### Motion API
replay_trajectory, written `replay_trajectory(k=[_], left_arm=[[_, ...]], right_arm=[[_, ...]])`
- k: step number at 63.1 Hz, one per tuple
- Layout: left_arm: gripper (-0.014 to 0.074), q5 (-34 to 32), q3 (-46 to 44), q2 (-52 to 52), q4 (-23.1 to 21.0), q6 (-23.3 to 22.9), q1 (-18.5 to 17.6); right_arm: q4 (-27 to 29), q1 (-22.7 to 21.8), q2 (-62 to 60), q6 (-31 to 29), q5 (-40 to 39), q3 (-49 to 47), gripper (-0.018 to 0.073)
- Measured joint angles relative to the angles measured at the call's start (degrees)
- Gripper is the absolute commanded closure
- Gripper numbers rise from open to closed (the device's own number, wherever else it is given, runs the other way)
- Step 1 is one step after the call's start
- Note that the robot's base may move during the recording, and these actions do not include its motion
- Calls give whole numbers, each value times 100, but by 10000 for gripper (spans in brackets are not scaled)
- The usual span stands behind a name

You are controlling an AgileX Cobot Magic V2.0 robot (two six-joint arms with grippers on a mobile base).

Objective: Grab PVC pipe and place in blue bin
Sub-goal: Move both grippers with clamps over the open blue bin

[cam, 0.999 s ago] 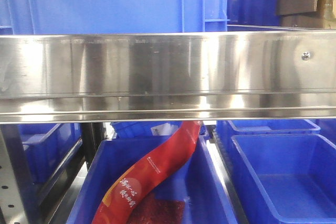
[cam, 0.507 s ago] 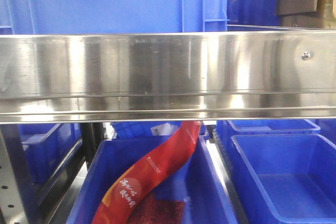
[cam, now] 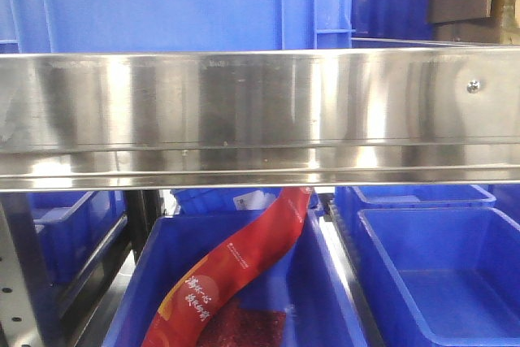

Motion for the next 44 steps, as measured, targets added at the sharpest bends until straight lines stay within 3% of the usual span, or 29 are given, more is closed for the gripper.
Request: replay_trajectory(k=[14, 44], left_arm=[[707, -279, -344, 477, 268, 5, -178], [707, -897, -486, 1250, 291, 5, -252]], right_arm=[[11, 0, 0, 0, 0, 0, 713], [11, 0, 0, 0, 0, 0, 713]])
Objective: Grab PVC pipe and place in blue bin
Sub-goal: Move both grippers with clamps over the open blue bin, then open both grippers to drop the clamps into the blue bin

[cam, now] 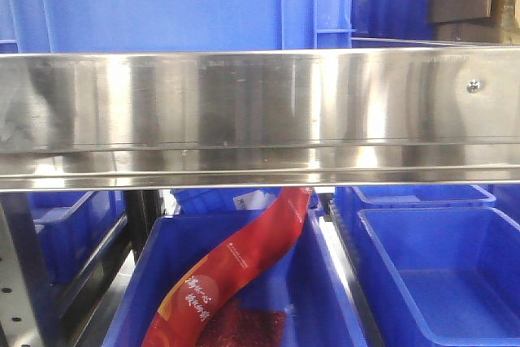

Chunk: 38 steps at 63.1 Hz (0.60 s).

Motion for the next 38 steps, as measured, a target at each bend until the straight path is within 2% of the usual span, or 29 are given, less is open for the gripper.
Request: replay_trajectory(k=[12, 24, 30, 38], left_arm=[[707, -438, -4, 326, 0, 0, -189], [699, -510, -4, 659, 0, 0, -280], [610, -574, -4, 774, 0, 0, -280], [426, -615, -4, 836, 0, 0, -280]], right_arm=[[0, 0, 50, 0, 0, 0, 713], [0, 0, 58, 0, 0, 0, 713], [0, 0, 58, 0, 0, 0, 713], [0, 0, 58, 0, 11, 0, 713]])
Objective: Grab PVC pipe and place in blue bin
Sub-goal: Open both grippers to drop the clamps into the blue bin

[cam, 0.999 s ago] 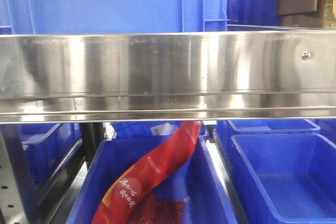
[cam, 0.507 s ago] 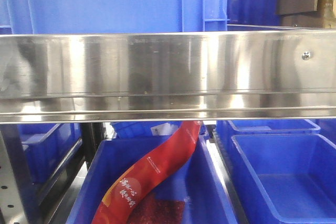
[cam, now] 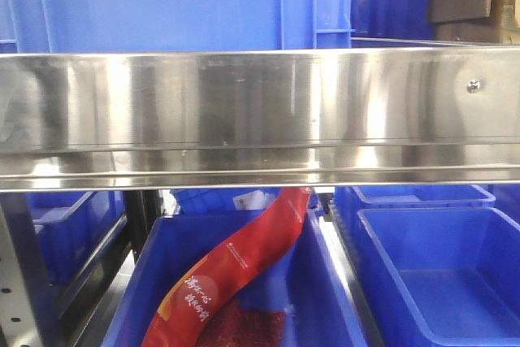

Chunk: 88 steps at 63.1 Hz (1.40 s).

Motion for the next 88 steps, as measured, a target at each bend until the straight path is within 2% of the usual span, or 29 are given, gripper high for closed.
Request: replay_trajectory(k=[8, 17, 23, 34, 40, 56, 70, 76, 88], left_arm=[[332, -35, 0, 20, 0, 0, 0], [348, -67, -9, 20, 0, 0, 0], [421, -67, -9, 2, 0, 0, -41], [709, 94, -9, -375, 153, 0, -169], [707, 327, -22, -643, 343, 0, -222], [707, 1241, -22, -1217, 444, 0, -231], [707, 1721, 4, -1620, 572, 0, -231], [707, 1775, 146, -1875, 620, 0, -231], [707, 1729, 892, -2632, 643, -125, -231]], right_arm=[[0, 0, 0, 0, 11, 0, 713], [0, 0, 0, 0, 11, 0, 713], [0, 0, 0, -14, -31, 0, 713], [126, 0, 0, -204, -265, 0, 713], [175, 0, 0, -244, -320, 0, 713], [331, 0, 28, -328, -651, 0, 713], [1131, 37, 354, -1069, -811, 0, 713], [1412, 221, 568, -1452, -880, -88, 713], [1529, 798, 1068, -1627, -1051, -628, 713]])
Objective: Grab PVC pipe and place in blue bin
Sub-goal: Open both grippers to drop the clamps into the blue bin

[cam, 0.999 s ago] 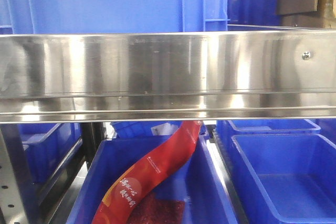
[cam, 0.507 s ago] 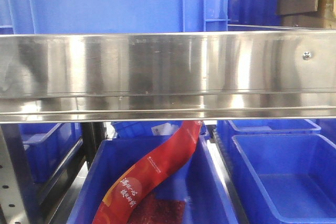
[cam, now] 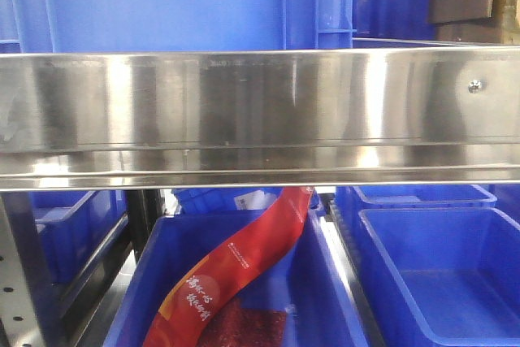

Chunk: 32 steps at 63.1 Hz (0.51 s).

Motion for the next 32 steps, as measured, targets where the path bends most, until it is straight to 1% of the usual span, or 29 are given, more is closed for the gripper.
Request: replay_trajectory(k=[6, 16, 25, 32], left_arm=[[707, -25, 437, -436, 10, -23, 0], [707, -109, 1025, -1140, 21, -35, 0], [707, -139, 1420, -1668, 33, -269, 0], [707, -148, 1674, -2026, 44, -320, 0]], right_arm=[[14, 221, 387, -123, -85, -258, 713], [27, 412, 1051, -324, -247, -673, 713], [27, 557, 1608, -495, -313, -1141, 713], [38, 655, 2060, -599, -343, -1645, 713]])
